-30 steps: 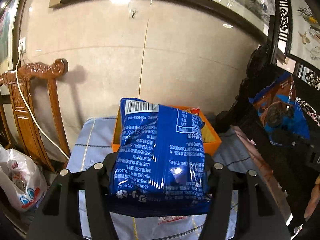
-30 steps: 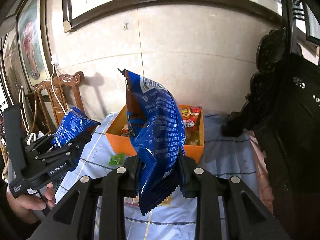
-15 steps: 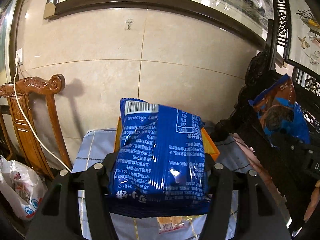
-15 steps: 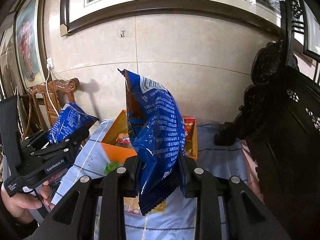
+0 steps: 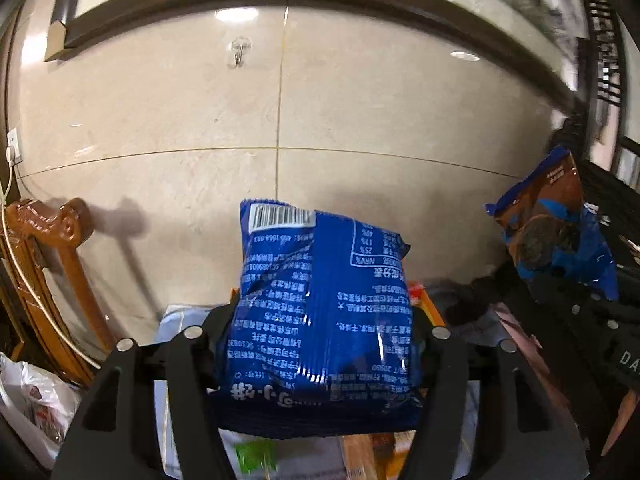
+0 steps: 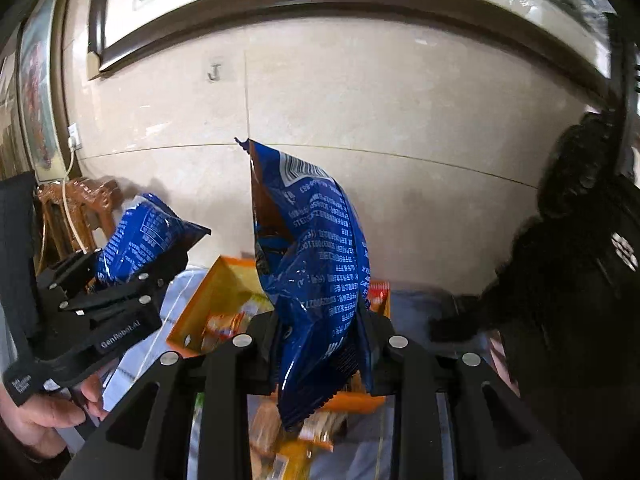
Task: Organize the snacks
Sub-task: 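Carry both blue bags over the orange box and open both tools, then grasp round bread pack with left tool while right tool grasps yellow bread pack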
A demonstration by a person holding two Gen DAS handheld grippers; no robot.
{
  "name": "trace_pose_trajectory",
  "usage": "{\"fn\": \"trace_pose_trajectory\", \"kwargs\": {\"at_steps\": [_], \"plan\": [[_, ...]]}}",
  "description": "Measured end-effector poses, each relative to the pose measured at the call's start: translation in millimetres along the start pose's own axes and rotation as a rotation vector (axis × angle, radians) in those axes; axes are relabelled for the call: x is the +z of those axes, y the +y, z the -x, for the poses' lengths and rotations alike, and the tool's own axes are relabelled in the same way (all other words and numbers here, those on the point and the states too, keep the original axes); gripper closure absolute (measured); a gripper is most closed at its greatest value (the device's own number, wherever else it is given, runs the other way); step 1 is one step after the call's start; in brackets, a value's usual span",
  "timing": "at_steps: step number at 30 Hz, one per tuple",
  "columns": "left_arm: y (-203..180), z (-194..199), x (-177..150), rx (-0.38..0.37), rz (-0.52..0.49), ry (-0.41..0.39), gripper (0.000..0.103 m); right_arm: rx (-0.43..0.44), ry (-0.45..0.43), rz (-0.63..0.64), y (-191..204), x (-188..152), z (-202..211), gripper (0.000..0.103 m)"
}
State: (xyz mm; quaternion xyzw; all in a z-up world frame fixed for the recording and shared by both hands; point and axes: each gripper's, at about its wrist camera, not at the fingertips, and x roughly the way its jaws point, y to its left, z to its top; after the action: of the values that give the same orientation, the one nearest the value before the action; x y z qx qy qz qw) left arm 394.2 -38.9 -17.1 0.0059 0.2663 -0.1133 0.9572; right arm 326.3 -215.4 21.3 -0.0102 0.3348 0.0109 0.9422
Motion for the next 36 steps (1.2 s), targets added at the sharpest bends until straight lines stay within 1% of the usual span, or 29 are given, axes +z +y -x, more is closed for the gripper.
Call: {"fn": "trace_pose_trajectory", "kwargs": {"at_steps": [1,2,3,4,5,7,9,11,13,15,16,18,21,22,24,25,28,29,30,32,36], "plan": [[0.0,-8.0,2.8,0.003,0.003,0.008,0.020,0.007,0.020,0.004,-0.4,4.1,-11.9,0.068],[4.6,-20.7,5.7,0.016,0.024,0.022,0.005,0.012,0.031,0.008,-2.2,7.5,-22.3,0.055],[9.8,-30.0,6.6,0.041,0.044,0.026,0.005,-0.011,0.031,0.016,-4.4,10.1,-30.6,0.045],[12.7,-36.0,6.5,0.056,0.049,0.038,0.005,-0.052,0.022,0.031,-5.2,12.6,-37.0,0.032],[17.2,-42.2,5.1,0.079,0.055,0.054,0.005,-0.062,0.013,0.040,-6.3,12.7,-39.5,0.031],[23.5,-44.9,-1.0,0.091,0.056,0.059,0.005,-0.069,0.013,0.054,-8.7,10.2,-42.0,0.031],[28.9,-44.4,-14.0,0.111,0.039,0.067,0.005,-0.068,0.009,0.040,-12.4,4.2,-40.7,0.031],[32.0,-39.5,-28.6,0.108,0.044,0.088,0.005,-0.060,0.033,0.006,-17.8,-6.8,-41.1,0.031],[34.0,-33.1,-46.4,0.099,0.044,0.106,0.005,-0.056,0.039,-0.019,-20.3,-20.5,-36.1,0.031],[32.5,-24.2,-68.0,0.089,0.021,0.119,0.005,-0.055,0.058,-0.040,-21.0,-34.2,-32.1,0.031],[31.0,-21.3,-76.0,0.087,0.007,0.128,0.005,-0.047,0.078,-0.063,-22.8,-49.0,-30.0,0.031],[27.4,-12.1,-99.3,0.066,-0.012,0.141,0.005,-0.038,0.111,-0.082,-22.3,-70.1,-28.4,0.030],[22.9,-2.2,-144.8,0.015,-0.041,0.187,0.005,-0.027,0.184,-0.109,-20.7,-116.1,-32.2,0.027],[19.5,-0.8,-160.2,-0.005,-0.052,0.208,0.005,-0.019,0.226,-0.124,-18.3,-135.6,-36.9,0.027],[8.0,2.0,-203.2,-0.045,-0.108,0.265,0.005,0.006,0.306,-0.162,-14.1,-169.4,-47.8,0.027],[1.8,2.8,-222.1,-0.058,-0.145,0.288,0.005,0.014,0.331,-0.175,-11.6,-180.8,-52.2,0.027],[-14.9,3.6,-268.7,-0.079,-0.233,0.328,0.004,0.021,0.410,-0.187,0.5,-212.1,-73.2,0.027],[-21.2,2.5,-282.8,-0.079,-0.256,0.338,0.005,0.026,0.424,-0.188,4.1,-219.3,-78.0,0.027],[-24.8,0.8,-291.4,-0.076,-0.258,0.344,0.005,0.027,0.436,-0.184,8.3,-224.6,-82.7,0.027],[-31.1,-5.8,-301.5,-0.071,-0.227,0.339,0.005,0.038,0.461,-0.175,17.8,-234.6,-93.1,0.027],[-38.3,-23.3,-303.8,-0.043,-0.161,0.333,0.005,0.041,0.483,-0.129,35.2,-244.6,-111.4,0.027]]}}
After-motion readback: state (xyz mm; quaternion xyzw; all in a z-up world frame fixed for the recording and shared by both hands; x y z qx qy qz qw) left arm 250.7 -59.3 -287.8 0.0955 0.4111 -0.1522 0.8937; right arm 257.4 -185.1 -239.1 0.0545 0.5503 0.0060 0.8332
